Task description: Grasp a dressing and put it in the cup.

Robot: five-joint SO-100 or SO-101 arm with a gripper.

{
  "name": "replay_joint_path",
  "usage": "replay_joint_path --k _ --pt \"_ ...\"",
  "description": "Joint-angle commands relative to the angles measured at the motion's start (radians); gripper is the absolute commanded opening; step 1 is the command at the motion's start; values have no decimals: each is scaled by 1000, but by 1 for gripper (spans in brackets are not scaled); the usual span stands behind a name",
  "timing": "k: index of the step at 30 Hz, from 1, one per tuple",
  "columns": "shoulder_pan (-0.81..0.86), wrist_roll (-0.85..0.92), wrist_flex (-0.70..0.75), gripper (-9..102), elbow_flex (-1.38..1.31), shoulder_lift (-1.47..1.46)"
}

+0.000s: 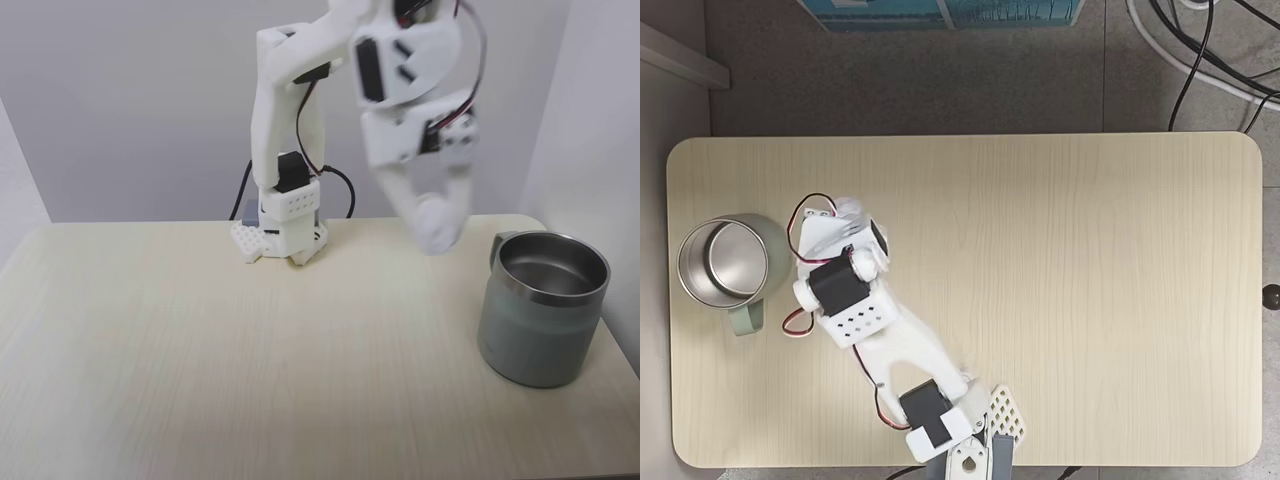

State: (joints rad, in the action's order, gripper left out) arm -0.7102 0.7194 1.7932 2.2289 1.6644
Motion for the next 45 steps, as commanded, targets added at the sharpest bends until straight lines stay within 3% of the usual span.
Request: replay_joint_path --k 1,10,23,25,27,31,45 --pt "-98 -77 37 0 83 -20" --pt "-291 -279 38 0 385 259" --pt "-322 -341 38 0 548 466" --pt "-324 -348 38 6 543 456" --pt "-330 -341 40 19 525 440" --pt "-344 -341 40 28 499 423" --pt "-341 -388 40 29 480 374"
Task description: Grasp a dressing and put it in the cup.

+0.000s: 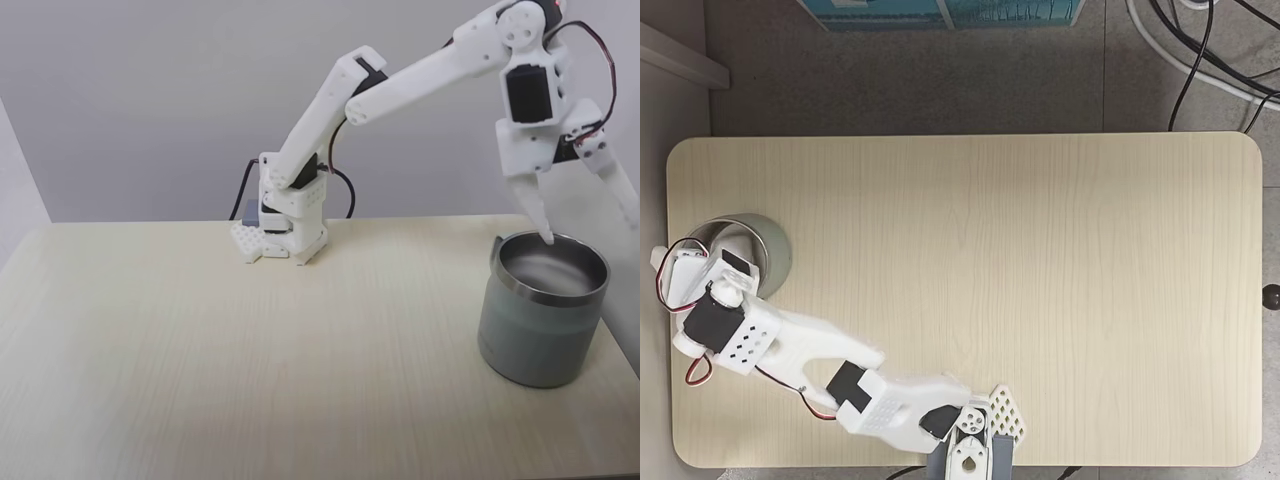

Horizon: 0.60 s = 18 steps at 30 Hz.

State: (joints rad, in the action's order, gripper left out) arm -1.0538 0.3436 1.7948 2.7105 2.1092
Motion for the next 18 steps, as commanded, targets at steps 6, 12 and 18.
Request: replay_joint_path --k 6,12,18 --pt "0 -38 38 29 23 -87" --pt "-11 -43 38 28 49 -100" --pt "-9 -43 38 28 55 -117"
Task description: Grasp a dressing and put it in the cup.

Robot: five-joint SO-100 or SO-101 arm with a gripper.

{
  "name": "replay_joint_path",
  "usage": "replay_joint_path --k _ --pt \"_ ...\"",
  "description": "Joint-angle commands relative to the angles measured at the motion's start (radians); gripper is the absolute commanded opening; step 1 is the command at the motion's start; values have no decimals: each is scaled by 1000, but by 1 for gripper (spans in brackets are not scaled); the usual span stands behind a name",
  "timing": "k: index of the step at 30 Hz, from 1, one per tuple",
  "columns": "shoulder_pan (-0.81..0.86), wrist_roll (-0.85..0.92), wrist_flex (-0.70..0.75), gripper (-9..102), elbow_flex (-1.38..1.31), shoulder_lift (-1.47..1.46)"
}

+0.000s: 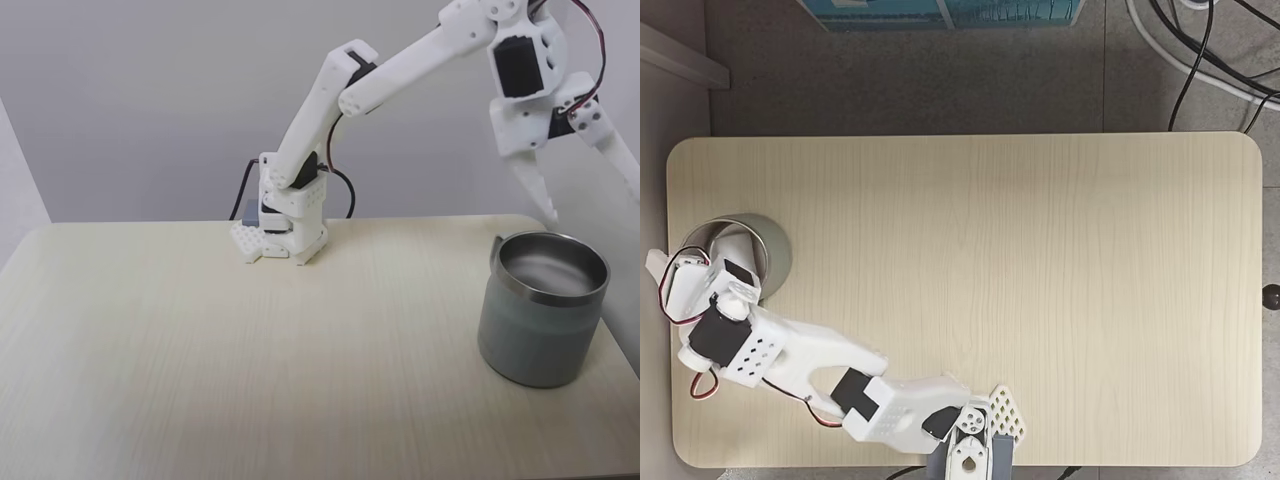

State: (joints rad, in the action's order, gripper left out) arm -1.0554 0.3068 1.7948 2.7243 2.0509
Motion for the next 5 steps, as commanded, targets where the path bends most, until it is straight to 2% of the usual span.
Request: replay_joint_path --k 1,5 --pt "-6 -6 38 28 41 -58" --pt "3 0 38 28 38 -58"
